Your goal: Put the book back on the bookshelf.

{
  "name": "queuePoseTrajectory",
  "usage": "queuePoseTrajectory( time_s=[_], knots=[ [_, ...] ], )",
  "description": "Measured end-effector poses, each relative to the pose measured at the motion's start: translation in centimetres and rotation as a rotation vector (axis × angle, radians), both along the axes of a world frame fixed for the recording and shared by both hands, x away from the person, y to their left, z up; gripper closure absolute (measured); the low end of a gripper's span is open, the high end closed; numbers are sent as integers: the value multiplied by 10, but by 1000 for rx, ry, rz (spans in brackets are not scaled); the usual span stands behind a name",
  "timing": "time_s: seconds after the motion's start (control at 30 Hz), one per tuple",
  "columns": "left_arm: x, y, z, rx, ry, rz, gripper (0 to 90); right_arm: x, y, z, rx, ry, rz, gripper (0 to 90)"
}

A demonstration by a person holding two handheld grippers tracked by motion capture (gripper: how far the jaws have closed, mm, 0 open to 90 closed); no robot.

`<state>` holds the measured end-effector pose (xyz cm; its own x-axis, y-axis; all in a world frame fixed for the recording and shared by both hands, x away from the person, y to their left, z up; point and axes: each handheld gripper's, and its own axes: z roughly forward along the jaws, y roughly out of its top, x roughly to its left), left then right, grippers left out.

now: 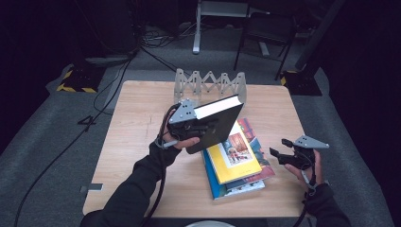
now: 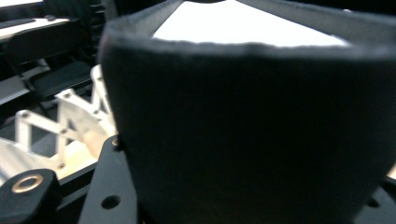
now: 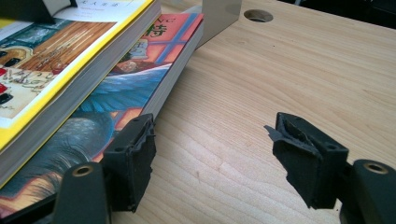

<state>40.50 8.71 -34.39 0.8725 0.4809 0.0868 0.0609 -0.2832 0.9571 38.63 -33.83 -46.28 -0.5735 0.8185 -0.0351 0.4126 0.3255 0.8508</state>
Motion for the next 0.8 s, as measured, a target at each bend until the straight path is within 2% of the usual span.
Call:
queuePoseTrajectory(
  time_s=[0.3,0.43,0.47,0.57,0.7,0.8],
  knots=[
    [13,16,4,-14,-7,88,524,1,1,-3,5,21,14,295],
    [19,24,8,-23,-13,150,524,1,1,-3,3,20,16,295],
    [19,24,8,-23,-13,150,524,1,1,-3,3,20,16,295],
    [26,30,8,-54,-2,203,524,1,1,-3,8,22,21,288],
    [34,32,6,-41,-7,285,524,2,2,-4,18,32,42,282],
    [41,37,1,-59,15,336,524,2,1,-4,15,32,47,282]
  ],
)
